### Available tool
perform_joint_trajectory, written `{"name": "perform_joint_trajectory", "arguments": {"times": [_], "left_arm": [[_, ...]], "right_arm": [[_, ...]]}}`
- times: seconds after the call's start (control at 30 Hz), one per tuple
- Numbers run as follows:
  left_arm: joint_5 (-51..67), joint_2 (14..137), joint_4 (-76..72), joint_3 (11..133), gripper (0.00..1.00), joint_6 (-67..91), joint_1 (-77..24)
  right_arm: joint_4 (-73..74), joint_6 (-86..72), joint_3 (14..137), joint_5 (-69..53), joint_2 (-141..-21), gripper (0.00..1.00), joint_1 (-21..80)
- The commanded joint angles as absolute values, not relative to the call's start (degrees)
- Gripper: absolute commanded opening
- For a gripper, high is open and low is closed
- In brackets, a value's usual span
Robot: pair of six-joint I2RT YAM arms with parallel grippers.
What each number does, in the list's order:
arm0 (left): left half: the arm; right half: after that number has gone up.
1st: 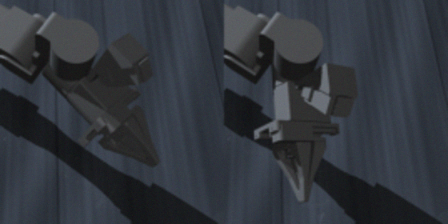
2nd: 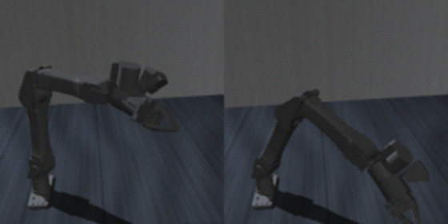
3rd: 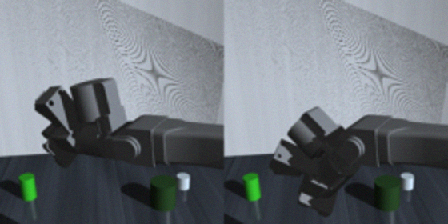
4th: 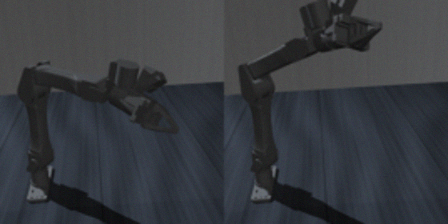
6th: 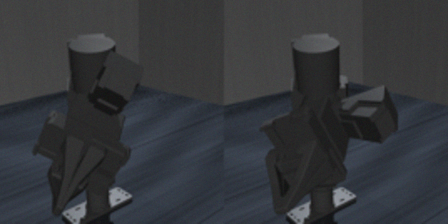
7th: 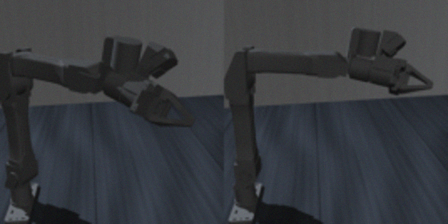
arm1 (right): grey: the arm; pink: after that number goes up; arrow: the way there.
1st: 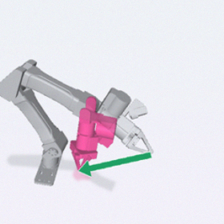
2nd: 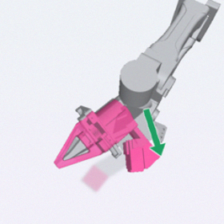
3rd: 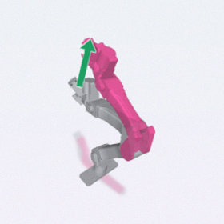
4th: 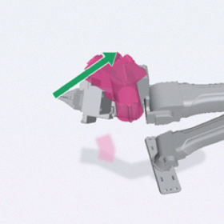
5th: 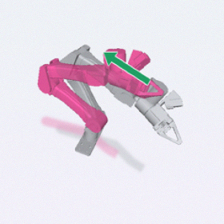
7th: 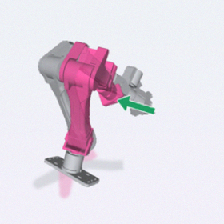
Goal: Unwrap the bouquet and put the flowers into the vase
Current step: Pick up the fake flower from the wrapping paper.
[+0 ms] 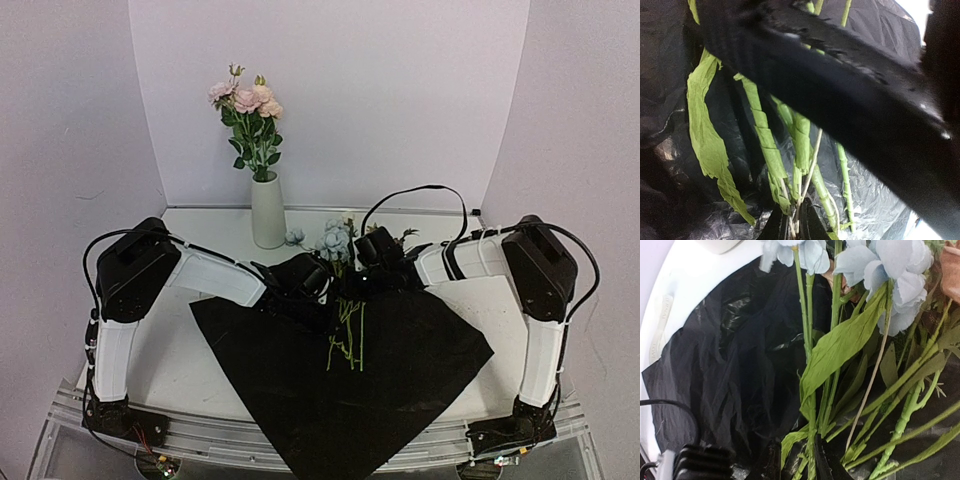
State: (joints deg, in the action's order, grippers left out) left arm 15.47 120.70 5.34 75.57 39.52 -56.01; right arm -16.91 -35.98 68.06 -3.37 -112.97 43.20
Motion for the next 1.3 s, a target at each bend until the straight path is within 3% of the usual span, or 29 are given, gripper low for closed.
{"name": "perform_joint_trajectory", "arguments": {"times": [0.0, 0.37, 0.6, 1.0, 1.27], "left_arm": [[15.99, 117.42, 2.99, 75.15, 0.10, 39.73, -56.28], [16.03, 117.33, 2.90, 75.13, 0.11, 39.73, -56.25], [16.34, 117.68, 2.90, 75.47, 0.10, 39.68, -56.25], [16.65, 116.71, 2.90, 75.32, 0.11, 39.46, -56.27], [17.37, 117.30, 2.90, 75.46, 0.11, 39.25, -56.29]], "right_arm": [[-13.30, -34.67, 70.90, -1.70, -115.06, 0.25, 43.15], [-11.50, -33.18, 72.41, 1.56, -116.33, 0.24, 43.16], [-11.03, -33.09, 73.21, 0.85, -116.78, 0.15, 43.15], [-9.75, -32.06, 76.04, 0.70, -119.42, 0.16, 43.15], [-9.51, -32.08, 77.43, 1.71, -117.36, 0.00, 42.93]]}}
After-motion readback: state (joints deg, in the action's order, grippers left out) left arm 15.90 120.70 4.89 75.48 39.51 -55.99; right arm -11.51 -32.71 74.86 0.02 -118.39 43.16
